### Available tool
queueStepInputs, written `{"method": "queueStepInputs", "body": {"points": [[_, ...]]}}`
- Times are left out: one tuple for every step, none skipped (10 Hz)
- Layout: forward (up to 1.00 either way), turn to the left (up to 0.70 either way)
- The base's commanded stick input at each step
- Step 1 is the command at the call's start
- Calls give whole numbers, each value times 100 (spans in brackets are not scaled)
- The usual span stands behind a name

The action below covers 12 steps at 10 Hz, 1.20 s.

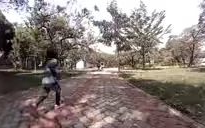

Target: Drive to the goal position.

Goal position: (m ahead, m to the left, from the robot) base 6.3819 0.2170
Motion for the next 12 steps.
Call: {"method": "queueStepInputs", "body": {"points": [[70, 0], [70, 0], [70, 0], [70, 0], [70, 0], [70, 0], [70, 0], [70, 0], [70, 0], [70, 0], [70, 0], [70, 0]]}}
